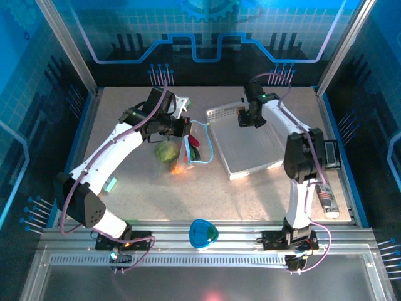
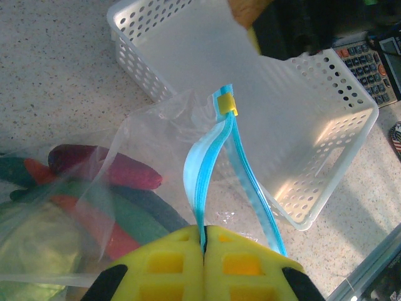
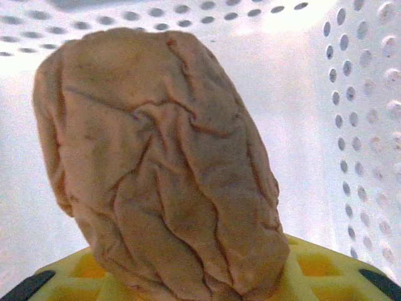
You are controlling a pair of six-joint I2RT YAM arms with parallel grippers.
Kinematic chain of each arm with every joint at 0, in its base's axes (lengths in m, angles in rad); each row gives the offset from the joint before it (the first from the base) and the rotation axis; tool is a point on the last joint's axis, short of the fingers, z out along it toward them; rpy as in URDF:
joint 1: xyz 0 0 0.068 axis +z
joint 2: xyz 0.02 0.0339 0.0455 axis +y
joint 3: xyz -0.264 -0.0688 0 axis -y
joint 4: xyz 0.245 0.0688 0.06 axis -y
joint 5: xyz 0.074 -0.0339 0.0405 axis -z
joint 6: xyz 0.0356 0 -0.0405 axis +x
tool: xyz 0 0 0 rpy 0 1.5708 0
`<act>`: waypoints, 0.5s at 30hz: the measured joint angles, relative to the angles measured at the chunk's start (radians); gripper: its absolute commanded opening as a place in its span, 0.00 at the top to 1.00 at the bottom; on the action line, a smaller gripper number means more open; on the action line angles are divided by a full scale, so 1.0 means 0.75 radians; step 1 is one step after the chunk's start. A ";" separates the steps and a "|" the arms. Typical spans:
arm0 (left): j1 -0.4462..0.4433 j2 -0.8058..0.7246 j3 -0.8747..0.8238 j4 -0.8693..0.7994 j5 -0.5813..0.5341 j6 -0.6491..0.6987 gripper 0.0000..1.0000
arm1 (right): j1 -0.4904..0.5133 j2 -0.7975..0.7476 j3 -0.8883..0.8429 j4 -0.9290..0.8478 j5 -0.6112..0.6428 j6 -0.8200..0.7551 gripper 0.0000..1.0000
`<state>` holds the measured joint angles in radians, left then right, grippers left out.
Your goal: Place the food in the zip-top bag and seal the zipper
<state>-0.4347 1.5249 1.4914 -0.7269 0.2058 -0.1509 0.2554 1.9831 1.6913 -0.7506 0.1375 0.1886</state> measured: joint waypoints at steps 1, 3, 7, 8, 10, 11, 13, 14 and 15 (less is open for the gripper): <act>0.000 0.001 0.000 0.001 0.000 0.000 1.00 | 0.007 -0.073 -0.044 0.006 -0.031 0.007 0.65; 0.000 0.006 0.000 0.001 0.000 0.000 1.00 | 0.024 -0.205 -0.110 0.003 -0.097 0.022 0.65; 0.000 0.027 0.000 0.009 -0.010 0.001 1.00 | 0.085 -0.455 -0.225 0.001 -0.276 0.062 0.65; 0.000 0.032 0.001 0.009 -0.013 0.001 1.00 | 0.100 -0.500 -0.252 0.002 -0.317 0.071 0.65; 0.000 0.041 0.000 0.009 -0.022 0.001 1.00 | 0.144 -0.600 -0.311 -0.007 -0.429 0.098 0.65; 0.000 0.044 0.000 0.009 -0.024 0.001 1.00 | 0.163 -0.632 -0.330 -0.011 -0.476 0.109 0.65; 0.000 0.046 0.001 0.009 -0.025 0.001 1.00 | 0.203 -0.678 -0.348 -0.026 -0.564 0.131 0.65; 0.000 0.046 0.001 0.010 -0.025 0.001 1.00 | 0.223 -0.687 -0.348 -0.034 -0.598 0.140 0.65; 0.000 0.046 0.001 0.011 -0.025 0.001 1.00 | 0.245 -0.691 -0.348 -0.037 -0.635 0.148 0.65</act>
<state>-0.4347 1.5593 1.4918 -0.7189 0.1871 -0.1505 0.4389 1.4651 1.4303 -0.7780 -0.3386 0.2996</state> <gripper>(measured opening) 0.052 0.396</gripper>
